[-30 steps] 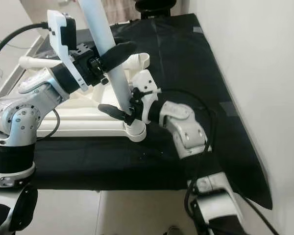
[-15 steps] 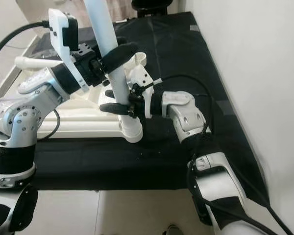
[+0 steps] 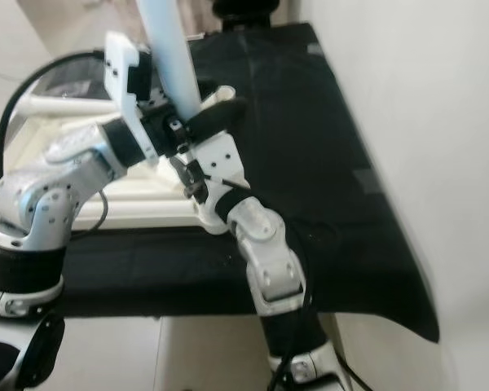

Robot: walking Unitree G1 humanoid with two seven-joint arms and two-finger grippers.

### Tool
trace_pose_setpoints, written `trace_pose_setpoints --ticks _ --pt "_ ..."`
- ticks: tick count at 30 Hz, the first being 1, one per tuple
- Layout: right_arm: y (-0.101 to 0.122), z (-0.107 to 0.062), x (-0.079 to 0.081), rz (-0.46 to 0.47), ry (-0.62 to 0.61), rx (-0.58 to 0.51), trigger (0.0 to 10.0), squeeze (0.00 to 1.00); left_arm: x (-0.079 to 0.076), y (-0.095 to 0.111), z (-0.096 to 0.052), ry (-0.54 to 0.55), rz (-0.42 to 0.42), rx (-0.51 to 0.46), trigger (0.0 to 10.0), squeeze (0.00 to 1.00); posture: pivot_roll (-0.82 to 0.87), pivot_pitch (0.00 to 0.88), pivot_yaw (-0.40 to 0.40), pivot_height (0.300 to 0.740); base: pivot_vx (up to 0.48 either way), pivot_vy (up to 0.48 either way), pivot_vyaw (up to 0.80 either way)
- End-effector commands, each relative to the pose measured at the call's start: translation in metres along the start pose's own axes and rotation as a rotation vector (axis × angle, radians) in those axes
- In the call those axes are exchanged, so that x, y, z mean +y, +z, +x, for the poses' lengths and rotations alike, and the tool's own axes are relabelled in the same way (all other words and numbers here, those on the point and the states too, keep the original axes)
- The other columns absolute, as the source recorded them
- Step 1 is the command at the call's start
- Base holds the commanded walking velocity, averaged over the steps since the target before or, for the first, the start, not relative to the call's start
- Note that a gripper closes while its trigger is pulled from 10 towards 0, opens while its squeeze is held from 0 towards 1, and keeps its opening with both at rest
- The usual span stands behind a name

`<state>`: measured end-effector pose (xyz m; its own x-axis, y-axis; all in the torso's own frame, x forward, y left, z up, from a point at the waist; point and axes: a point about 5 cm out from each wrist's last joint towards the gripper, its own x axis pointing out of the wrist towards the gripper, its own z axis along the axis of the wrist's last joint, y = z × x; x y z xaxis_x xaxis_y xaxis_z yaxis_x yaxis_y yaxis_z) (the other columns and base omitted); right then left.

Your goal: Building children table

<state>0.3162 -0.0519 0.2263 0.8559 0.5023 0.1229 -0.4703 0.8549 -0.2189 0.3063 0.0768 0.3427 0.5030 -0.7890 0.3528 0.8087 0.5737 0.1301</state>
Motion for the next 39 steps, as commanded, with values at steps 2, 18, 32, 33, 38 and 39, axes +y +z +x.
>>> trace_pose_setpoints --ticks 2,18,32,33,38,39 --pt "-0.047 0.007 0.004 0.034 0.022 0.253 0.0 0.0 -0.001 0.002 -0.002 -0.01 0.001 -0.002 10.0 0.0 0.02 0.209 0.121 0.74 0.0 0.0 0.0" --pt "-0.031 0.006 0.001 0.011 -0.053 0.252 0.0 0.0 0.003 0.002 -0.003 0.007 -0.001 -0.015 0.0 0.0 0.01 0.203 0.118 0.74 0.0 0.0 0.0" --pt "0.006 0.019 -0.023 0.044 0.383 0.079 10.0 0.0 0.004 0.005 -0.001 0.004 0.014 -0.015 0.0 0.0 0.02 0.213 0.12 0.74 0.0 0.0 0.0" --pt "0.01 0.02 -0.031 0.036 0.464 0.074 10.0 0.0 0.003 0.005 -0.001 0.001 0.013 -0.016 0.0 0.0 0.02 0.214 0.12 0.74 0.0 0.0 0.0" --pt "0.017 0.029 -0.046 0.036 0.59 0.06 10.0 0.0 0.0 0.004 -0.001 -0.01 0.009 -0.012 0.0 0.0 0.03 0.221 0.125 0.74 0.0 0.0 0.0" --pt "0.019 0.031 -0.045 0.041 0.653 0.062 8.5 0.0 -0.001 0.004 -0.001 -0.015 0.008 -0.009 0.0 0.0 0.03 0.226 0.127 0.74 0.0 0.0 0.0"
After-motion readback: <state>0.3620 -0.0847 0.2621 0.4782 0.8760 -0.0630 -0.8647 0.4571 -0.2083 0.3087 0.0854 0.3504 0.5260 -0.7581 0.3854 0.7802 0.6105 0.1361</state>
